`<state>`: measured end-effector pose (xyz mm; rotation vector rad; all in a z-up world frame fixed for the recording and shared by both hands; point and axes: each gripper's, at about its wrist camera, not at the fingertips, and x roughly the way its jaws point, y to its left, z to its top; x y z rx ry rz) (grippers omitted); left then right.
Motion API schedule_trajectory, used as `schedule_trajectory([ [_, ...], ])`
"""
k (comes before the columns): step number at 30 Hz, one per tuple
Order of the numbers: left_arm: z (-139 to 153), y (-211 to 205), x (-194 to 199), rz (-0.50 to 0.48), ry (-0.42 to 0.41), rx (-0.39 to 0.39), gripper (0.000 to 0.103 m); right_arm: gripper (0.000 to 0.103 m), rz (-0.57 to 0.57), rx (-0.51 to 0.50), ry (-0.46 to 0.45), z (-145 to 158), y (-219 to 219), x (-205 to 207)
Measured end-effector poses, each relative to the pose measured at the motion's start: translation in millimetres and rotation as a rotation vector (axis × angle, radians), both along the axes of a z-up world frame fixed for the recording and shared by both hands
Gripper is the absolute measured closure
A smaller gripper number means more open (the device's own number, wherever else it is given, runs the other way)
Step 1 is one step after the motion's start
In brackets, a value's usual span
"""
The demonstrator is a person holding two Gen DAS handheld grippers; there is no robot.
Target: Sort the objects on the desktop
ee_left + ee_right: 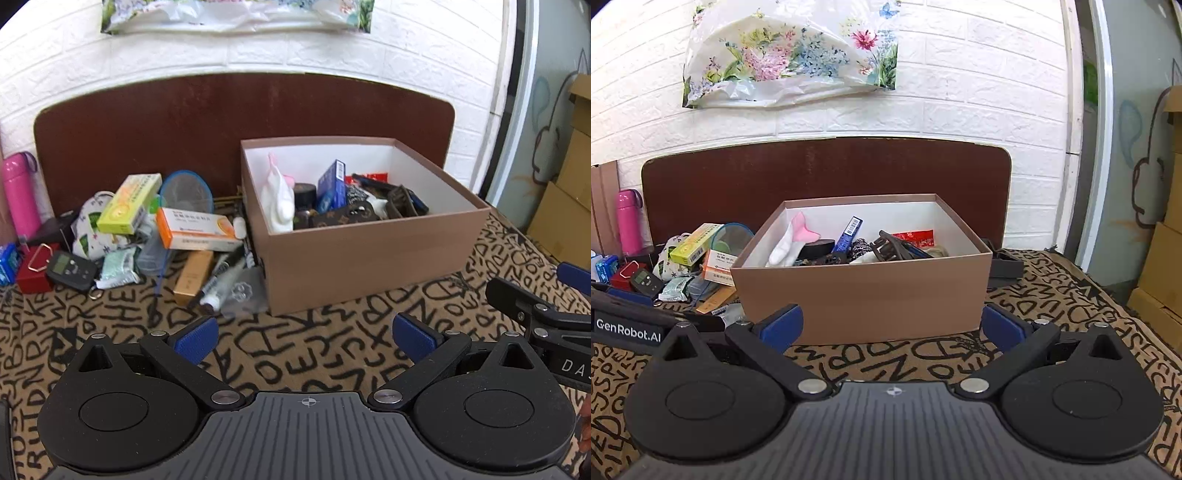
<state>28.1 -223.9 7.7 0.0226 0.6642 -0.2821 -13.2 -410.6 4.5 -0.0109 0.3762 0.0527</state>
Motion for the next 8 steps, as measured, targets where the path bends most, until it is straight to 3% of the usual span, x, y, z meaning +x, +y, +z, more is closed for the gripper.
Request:
schedule_trajectory([
  [8, 0.4, -0.5, 1.0, -0.002, -0.008, 0.004, 0.0, 0.001, -0.003, 0.011, 0.002, -0.4, -0.7, 4.2],
])
